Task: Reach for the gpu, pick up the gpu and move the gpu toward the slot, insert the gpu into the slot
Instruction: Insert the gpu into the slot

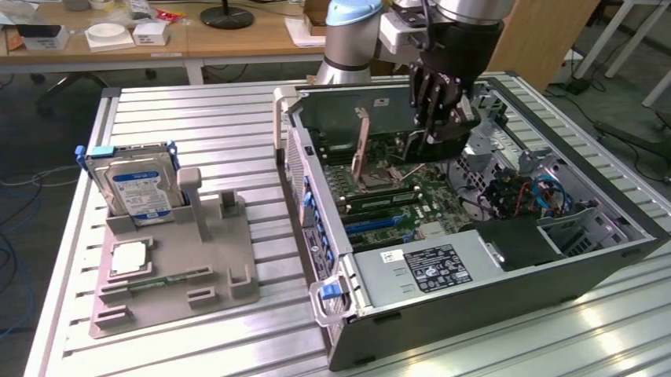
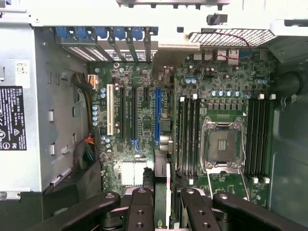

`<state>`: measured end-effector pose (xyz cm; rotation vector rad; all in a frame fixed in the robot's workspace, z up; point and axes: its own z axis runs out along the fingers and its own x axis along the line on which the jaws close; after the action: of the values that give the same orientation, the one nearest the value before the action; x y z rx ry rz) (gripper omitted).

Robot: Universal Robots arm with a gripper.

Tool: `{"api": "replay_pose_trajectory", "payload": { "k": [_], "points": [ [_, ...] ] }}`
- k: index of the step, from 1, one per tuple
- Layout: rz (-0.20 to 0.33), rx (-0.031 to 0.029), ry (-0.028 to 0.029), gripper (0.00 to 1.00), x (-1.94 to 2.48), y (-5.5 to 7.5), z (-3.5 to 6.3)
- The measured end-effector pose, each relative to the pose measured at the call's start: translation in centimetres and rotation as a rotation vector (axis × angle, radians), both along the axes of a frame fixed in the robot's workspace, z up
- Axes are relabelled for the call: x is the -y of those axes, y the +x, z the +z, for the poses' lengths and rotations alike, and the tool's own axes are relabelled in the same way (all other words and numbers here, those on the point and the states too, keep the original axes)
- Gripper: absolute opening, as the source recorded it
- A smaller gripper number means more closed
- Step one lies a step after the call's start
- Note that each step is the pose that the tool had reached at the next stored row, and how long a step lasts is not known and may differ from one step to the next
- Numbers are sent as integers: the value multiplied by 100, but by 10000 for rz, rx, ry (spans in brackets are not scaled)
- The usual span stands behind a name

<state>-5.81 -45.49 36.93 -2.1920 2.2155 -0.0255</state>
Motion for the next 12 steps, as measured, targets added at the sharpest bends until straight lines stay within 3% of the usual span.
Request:
{"api": "replay_pose_trajectory", "payload": {
  "k": [12],
  "points": [
    [-35,0,1,26,0,-26,-97]
  ]
}}
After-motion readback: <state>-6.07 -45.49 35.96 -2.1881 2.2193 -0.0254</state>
